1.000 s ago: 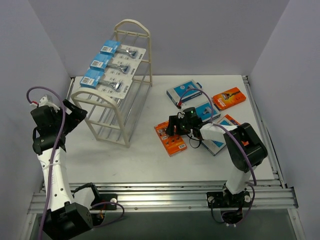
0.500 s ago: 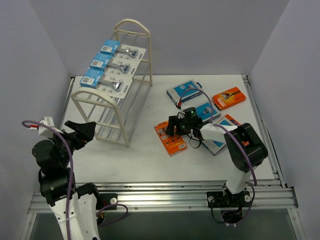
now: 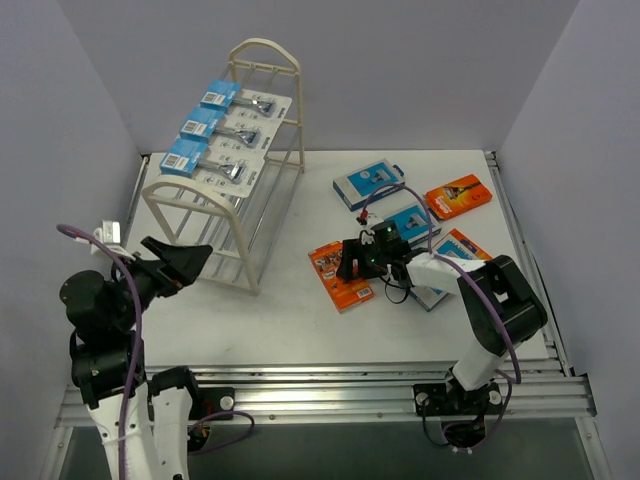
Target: Place and organize the shaving razors onto the shelf
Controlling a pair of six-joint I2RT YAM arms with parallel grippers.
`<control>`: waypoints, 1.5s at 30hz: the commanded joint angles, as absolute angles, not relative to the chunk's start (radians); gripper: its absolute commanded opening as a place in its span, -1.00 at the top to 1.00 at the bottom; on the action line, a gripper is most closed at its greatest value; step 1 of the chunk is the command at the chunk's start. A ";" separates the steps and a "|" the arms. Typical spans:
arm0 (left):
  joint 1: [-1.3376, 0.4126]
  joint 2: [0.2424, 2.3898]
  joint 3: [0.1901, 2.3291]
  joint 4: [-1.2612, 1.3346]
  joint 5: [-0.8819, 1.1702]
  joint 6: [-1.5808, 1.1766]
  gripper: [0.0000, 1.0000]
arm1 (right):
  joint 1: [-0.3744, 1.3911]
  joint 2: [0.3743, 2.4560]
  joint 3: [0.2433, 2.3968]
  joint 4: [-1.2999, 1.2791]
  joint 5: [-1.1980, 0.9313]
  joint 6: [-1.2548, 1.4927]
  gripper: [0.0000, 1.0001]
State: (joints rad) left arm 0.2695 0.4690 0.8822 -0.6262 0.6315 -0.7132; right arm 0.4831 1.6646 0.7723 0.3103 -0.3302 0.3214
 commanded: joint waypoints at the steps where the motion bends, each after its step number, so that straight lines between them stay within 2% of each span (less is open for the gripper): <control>1: 0.270 0.528 1.076 -0.491 0.695 -0.805 -0.97 | 0.476 1.706 0.718 0.190 -0.319 0.347 -0.37; 8: 0.262 0.707 1.420 -0.488 0.701 -0.854 -0.97 | 0.479 1.723 0.715 0.203 -0.331 0.354 -0.36; 15: 0.212 0.848 1.509 -0.515 0.677 -0.848 -0.99 | 0.479 1.743 0.716 0.210 -0.330 0.356 -0.40; 17: 0.157 0.899 1.538 -0.546 0.587 -0.803 -0.99 | 0.479 1.753 0.716 0.216 -0.333 0.357 -0.41; 19: 0.018 0.951 1.603 -0.567 0.513 -0.740 -0.99 | 0.479 1.758 0.716 0.216 -0.334 0.356 -0.41; 21: -0.117 1.054 1.682 -0.658 0.355 -0.681 -0.99 | 0.477 1.761 0.721 0.215 -0.334 0.354 -0.41; 22: -0.252 1.078 1.739 -0.670 0.292 -0.640 -0.99 | 0.477 1.759 0.721 0.215 -0.336 0.354 -0.41; 28: -0.693 1.186 1.835 -0.643 -0.082 -0.519 -0.99 | 0.476 1.750 0.710 0.221 -0.334 0.357 -0.43; 29: -0.812 1.201 1.830 -0.623 -0.122 -0.500 -0.99 | 0.477 1.752 0.710 0.221 -0.334 0.356 -0.43; 32: -0.964 1.221 1.798 -0.606 -0.260 -0.460 -0.98 | 0.476 1.759 0.713 0.216 -0.336 0.357 -0.45; 36: -1.162 1.172 1.576 -0.558 -0.391 -0.472 -0.98 | 0.472 1.753 0.698 0.221 -0.321 0.385 -0.47; 39: -1.201 1.086 1.418 -0.519 -0.456 -0.560 -0.98 | 0.462 1.741 0.675 0.236 -0.333 0.406 -0.47; 42: -1.227 1.005 1.153 -0.456 -0.477 -0.670 -0.98 | 0.456 1.735 0.654 0.255 -0.354 0.428 -0.47; 45: -1.233 0.991 1.056 -0.425 -0.476 -0.745 -0.98 | 0.443 1.730 0.627 0.296 -0.383 0.448 -0.43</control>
